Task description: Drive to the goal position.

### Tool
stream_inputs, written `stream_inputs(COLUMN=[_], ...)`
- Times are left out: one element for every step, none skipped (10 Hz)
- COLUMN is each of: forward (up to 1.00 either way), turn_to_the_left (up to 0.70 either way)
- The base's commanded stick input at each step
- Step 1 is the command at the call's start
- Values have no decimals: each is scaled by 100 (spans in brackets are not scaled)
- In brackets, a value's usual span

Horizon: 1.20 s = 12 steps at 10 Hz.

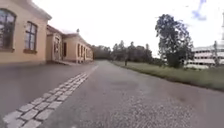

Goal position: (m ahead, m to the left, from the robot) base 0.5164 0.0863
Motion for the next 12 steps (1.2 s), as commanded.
stream_inputs(forward=[70, 70, 70, 70, 70, 70, 70, 56, 34, 12, 0, 0], turn_to_the_left=[0, 0, 0, 0, 0, 0, 0, 0, 0, 0, 0, 0])
